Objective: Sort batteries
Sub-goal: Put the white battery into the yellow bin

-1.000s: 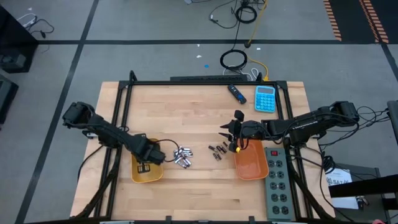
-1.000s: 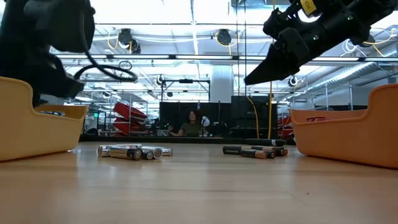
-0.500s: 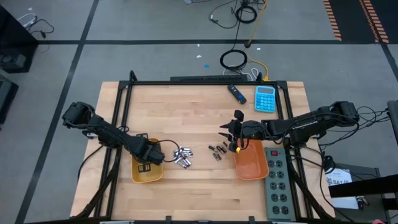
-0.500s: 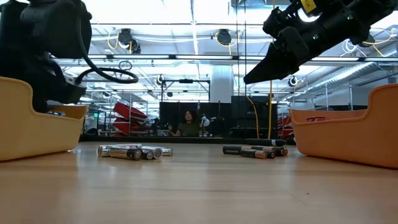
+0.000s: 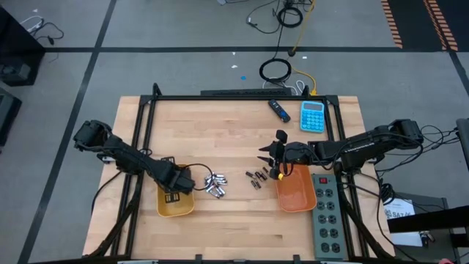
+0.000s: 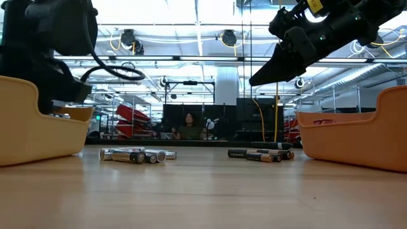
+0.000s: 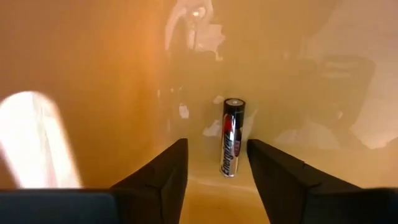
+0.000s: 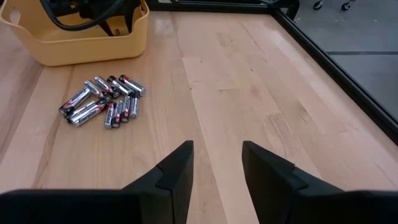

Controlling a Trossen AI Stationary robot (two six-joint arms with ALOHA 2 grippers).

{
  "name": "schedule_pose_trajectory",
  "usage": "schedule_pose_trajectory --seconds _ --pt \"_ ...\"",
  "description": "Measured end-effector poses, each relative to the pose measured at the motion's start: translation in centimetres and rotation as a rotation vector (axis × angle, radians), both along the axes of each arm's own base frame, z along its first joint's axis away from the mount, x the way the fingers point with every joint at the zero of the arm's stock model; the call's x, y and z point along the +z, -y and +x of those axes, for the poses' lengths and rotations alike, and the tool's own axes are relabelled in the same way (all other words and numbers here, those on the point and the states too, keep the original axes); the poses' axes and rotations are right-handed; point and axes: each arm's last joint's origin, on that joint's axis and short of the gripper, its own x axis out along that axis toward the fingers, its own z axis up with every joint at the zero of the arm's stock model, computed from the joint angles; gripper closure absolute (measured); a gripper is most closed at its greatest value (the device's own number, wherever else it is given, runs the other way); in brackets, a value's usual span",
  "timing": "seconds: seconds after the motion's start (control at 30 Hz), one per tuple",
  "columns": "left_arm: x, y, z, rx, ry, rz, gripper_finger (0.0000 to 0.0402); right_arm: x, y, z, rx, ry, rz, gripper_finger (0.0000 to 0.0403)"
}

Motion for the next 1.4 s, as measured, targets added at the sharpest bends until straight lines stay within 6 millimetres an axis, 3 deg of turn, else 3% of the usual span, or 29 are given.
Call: schedule_pose_trajectory --seconds 0.23,0.67,1.13,1.4 --pt "2.0 0.0 0.4 -0.009 -0.033 0.068 0.0215 0.0 0.0 0.0 0.0 0.0 0.001 0.0273" --pt "2.2 0.0 -0.2 -0.119 -0.119 0.045 0.0215 0.0 0.0 0.0 -0.003 -0.001 0.007 0.0273" --pt "2.5 -2.4 -0.3 -0.263 -0.191 0.243 0.0215 -0.1 0.0 -0.1 -0.004 -0.01 0.009 0.0273" --pt "3.3 -3.1 -0.6 -0.165 -0.279 0.178 0.0215 -0.1 0.0 -0.1 -0.005 -0.011 0.009 0.0273"
